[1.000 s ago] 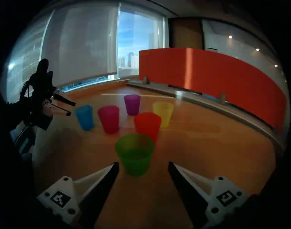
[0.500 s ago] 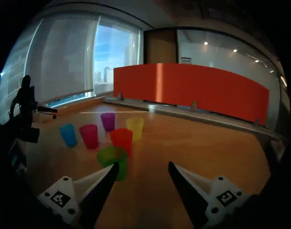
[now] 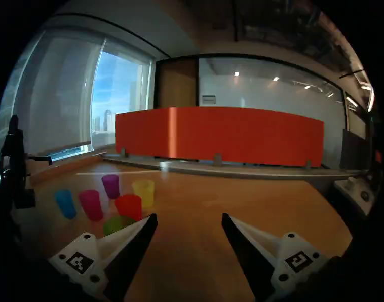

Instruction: Pour water

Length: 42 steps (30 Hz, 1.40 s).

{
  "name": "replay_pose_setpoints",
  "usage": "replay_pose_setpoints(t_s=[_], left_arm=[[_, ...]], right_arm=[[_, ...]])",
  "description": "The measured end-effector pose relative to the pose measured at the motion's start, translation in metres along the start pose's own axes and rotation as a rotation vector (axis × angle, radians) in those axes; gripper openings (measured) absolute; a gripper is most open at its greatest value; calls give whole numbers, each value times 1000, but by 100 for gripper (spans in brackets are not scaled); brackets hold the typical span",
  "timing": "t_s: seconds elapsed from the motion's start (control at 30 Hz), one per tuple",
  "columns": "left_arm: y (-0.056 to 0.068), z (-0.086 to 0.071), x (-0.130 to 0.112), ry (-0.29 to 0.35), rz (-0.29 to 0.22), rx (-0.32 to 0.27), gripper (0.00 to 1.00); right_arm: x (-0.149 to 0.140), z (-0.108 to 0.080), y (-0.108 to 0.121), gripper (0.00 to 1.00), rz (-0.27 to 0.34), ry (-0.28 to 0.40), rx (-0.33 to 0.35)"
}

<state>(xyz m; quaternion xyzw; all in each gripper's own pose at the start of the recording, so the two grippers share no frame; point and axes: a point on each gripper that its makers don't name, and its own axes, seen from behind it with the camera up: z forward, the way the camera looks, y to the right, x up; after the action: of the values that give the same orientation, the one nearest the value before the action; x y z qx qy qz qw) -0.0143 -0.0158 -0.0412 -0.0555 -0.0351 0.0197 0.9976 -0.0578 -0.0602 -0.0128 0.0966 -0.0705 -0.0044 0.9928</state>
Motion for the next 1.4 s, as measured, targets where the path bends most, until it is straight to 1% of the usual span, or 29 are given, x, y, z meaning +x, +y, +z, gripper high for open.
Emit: replay_pose_setpoints(t_s=[0.07, 0.27, 0.37, 0.47, 0.57, 0.63, 0.77, 0.87, 1.03, 1.17, 1.4], left_arm=[[1, 1, 4, 21, -5, 8, 89], [1, 2, 11, 64, 13, 47, 89], [1, 4, 11, 82, 8, 60, 89], [-2, 4, 12, 102, 1, 81, 89], [-3, 4, 13, 121, 2, 104, 89], [-2, 5, 11, 130, 7, 112, 89], [3, 7, 6, 141, 21, 120, 89], [4, 11, 0, 144, 32, 129, 89], [2, 15, -10, 149, 37, 158, 89], [2, 15, -13, 159, 35, 168, 89], [3, 15, -18, 172, 20, 170, 89]], right_arm=[[6, 0, 3, 99, -7, 24, -27], [16, 0, 12, 99, -25, 68, -102], [19, 1, 18, 100, -21, 81, -138], [20, 3, 25, 99, -12, 96, -174], [19, 4, 29, 100, -8, 101, -199], [18, 4, 31, 100, -7, 101, -212], [16, 3, 34, 100, -7, 97, -229], [15, 4, 34, 99, -8, 91, -229], [14, 6, 32, 100, 1, 82, -230], [14, 9, 31, 99, 10, 78, -235], [14, 13, 27, 99, 14, 73, -245]])
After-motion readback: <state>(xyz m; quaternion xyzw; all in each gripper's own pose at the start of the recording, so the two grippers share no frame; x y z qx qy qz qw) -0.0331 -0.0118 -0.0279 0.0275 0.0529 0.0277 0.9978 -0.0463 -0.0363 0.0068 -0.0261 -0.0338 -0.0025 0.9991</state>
